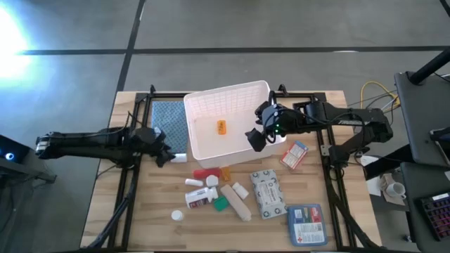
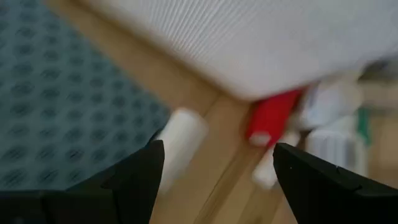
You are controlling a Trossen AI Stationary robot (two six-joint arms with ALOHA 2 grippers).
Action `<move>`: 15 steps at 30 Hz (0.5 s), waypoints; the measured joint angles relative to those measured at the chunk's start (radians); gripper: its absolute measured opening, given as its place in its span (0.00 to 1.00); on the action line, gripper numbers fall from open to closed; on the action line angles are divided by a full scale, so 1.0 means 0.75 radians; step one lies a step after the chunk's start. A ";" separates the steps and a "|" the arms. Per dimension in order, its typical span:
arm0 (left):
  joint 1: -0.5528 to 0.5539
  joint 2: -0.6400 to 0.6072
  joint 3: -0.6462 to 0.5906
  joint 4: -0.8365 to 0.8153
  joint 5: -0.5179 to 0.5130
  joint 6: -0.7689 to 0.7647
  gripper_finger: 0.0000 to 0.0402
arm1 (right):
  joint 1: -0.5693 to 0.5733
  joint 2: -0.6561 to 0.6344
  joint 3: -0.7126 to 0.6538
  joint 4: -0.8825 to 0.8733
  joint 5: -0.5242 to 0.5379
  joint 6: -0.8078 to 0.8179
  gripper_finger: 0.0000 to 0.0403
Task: Pick & place medical supplies in basket/bin
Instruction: Put the white pill bottle into the white bin
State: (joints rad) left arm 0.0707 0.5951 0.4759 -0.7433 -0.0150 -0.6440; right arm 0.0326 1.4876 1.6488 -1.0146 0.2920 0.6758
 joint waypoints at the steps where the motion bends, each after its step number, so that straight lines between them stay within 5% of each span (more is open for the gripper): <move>1: -0.010 0.024 0.017 -0.037 0.011 0.051 0.70 | 0.000 0.000 -0.002 0.000 0.000 -0.004 0.78; 8: -0.156 0.207 0.007 0.048 0.054 0.261 0.70 | 0.000 -0.001 -0.027 0.000 -0.001 -0.009 0.78; 15: -0.285 0.496 0.037 0.102 -0.168 0.213 0.70 | 0.000 -0.001 -0.058 0.000 -0.001 -0.008 0.78</move>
State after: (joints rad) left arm -0.1427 0.9673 0.5033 -0.6668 -0.1410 -0.4845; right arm 0.0326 1.4872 1.6057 -1.0145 0.2914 0.6698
